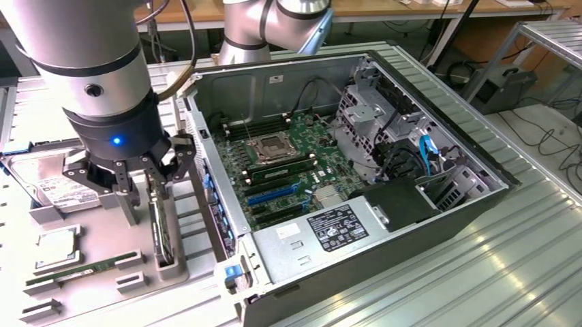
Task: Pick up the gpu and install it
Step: 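Pick up the gpu and move the gpu toward the slot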
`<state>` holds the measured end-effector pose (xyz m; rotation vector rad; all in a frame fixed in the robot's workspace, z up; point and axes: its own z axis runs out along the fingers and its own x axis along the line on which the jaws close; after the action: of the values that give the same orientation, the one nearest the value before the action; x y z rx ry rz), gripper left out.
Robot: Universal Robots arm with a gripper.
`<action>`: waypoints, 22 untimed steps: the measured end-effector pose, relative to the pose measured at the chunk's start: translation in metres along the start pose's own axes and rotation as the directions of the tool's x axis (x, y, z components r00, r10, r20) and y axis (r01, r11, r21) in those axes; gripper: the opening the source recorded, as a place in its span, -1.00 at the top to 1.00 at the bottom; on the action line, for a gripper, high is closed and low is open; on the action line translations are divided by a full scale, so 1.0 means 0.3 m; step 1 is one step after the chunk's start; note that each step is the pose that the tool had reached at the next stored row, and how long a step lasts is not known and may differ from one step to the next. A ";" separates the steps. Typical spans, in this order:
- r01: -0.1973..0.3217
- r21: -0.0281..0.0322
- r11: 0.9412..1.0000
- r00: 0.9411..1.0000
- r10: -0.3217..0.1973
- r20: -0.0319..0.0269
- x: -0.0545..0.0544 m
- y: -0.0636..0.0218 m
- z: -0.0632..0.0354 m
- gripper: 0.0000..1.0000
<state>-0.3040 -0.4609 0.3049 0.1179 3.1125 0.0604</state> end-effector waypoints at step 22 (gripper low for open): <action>0.000 0.000 1.000 1.000 0.000 0.000 0.011 0.005 0.079 0.15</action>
<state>-0.3066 -0.4582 0.2811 0.1179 3.1125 0.0599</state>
